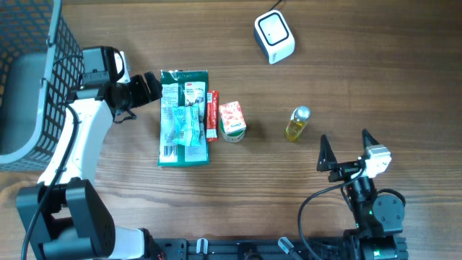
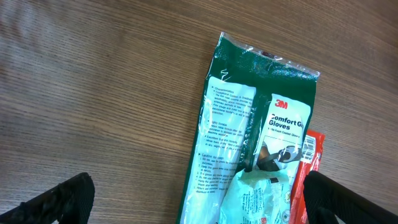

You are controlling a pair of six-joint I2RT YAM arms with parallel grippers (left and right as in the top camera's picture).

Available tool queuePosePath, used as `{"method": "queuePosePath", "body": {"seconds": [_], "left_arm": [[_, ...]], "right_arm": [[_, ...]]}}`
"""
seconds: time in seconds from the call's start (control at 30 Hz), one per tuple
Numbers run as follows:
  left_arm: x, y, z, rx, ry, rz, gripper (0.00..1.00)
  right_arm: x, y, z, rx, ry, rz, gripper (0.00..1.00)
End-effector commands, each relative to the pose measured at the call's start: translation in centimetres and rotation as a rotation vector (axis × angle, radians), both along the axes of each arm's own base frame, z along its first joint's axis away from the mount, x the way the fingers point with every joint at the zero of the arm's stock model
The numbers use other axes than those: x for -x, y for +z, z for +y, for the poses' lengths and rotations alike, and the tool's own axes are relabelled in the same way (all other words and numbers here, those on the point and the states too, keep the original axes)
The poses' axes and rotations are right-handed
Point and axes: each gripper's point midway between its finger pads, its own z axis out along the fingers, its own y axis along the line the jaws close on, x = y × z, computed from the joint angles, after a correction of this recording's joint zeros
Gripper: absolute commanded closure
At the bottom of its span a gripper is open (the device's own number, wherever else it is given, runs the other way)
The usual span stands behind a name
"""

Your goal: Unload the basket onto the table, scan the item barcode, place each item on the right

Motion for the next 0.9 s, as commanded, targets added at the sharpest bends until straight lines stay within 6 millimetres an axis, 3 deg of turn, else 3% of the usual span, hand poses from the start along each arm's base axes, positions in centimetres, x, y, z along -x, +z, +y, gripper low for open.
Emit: {"method": "queuePosePath", "body": {"seconds": [0.0,0.2,0.33,0.7,0.8,0.87], "left_arm": [[-0.4,0.9,0.5,-0.013,0.005,-0.028,0.00],[-0.4,0.9,0.5,-0.013,0.005,-0.027,0.00],[-0.4,0.9,0.5,-0.013,0.005,-0.027,0.00],[-0.4,0.9,0.5,-0.013,0.005,-0.027,0.00],[-0.4,0.9,0.5,-0.013,0.005,-0.027,0.00],[-0.4,0.9,0.5,-0.013,0.005,-0.027,0.00]], "right_arm": [[0.2,0.0,1.0,-0.246,0.062,0.049,0.00],[1.2,0.4,3.8,-0.309,0.232,0.087,0.00],[1.5,1.2,4.0,-0.442,0.241,0.135,0.00],[4.2,14.1,4.4,-0.285,0.287,0.083,0.00],[2.9,16.0,5.7,-0.296,0.339,0.236,0.00],[1.9,15.6,6.2,-0.297,0.347,0.365,0.00]]}}
